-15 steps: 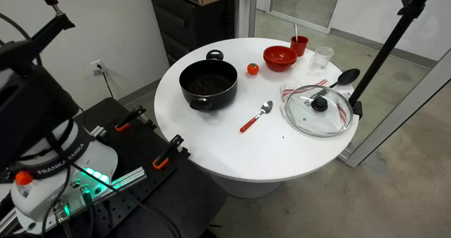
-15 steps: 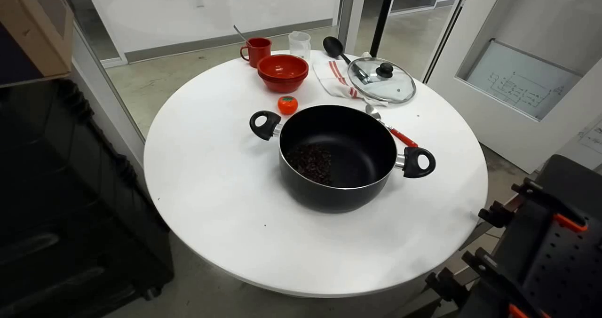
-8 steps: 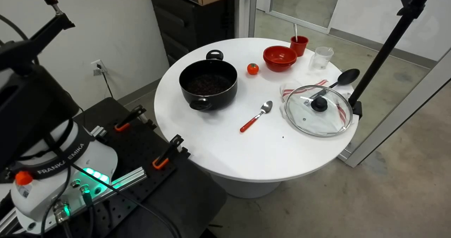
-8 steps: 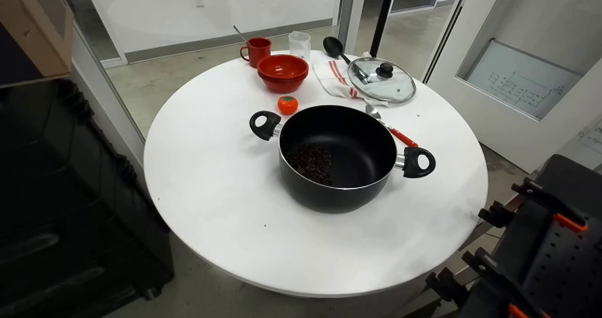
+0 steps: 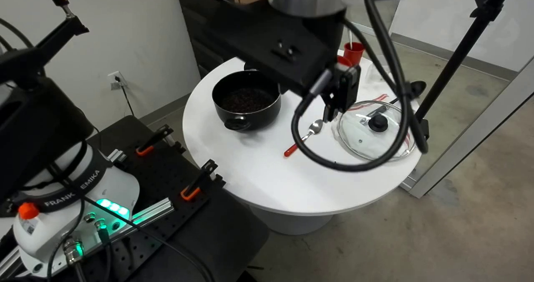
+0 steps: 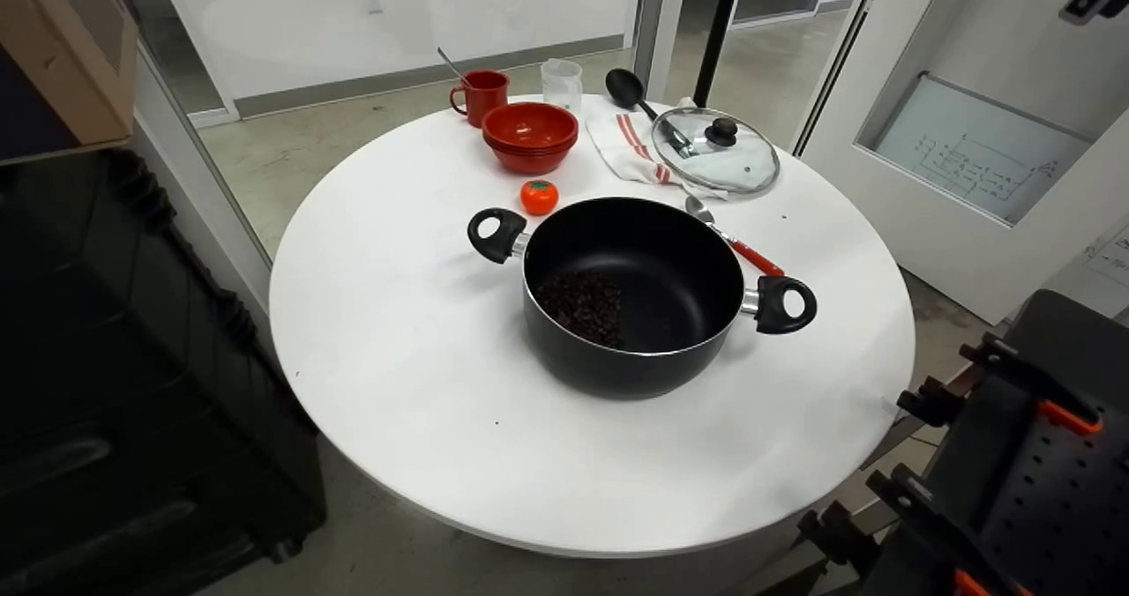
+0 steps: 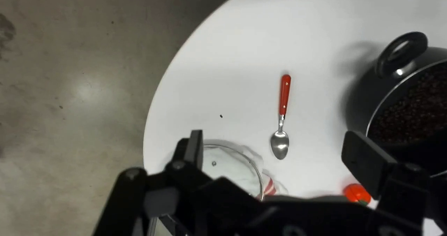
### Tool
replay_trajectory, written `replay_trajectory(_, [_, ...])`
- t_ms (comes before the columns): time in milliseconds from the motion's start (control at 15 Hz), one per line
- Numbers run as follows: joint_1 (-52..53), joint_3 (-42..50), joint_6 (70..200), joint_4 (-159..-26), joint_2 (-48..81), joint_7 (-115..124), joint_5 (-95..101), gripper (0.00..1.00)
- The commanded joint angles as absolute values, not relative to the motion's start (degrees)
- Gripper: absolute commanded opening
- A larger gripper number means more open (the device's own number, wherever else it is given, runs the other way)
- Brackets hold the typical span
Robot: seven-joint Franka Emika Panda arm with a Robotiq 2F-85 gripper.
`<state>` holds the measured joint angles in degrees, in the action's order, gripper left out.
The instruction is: Use the small spoon to scoop some beans from the pot into the bowl
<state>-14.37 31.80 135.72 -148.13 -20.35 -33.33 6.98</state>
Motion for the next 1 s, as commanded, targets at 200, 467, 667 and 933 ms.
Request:
replay_trajectory(200, [-16.3,29.6,139.0,-149.2,-13.2,-36.2,6.5,1.0])
replay_trajectory(467, [-16.6,29.1,138.3,-148.8,-12.0,-36.4,5.4,1.0])
replay_trajectory(667, [-15.7,29.7,145.2,-150.5,-9.4,-38.4,-0.8,1.0])
replay_trajectory(933, [-14.2,28.3,152.4,-152.8,-5.5,-41.4,-7.7,1.0])
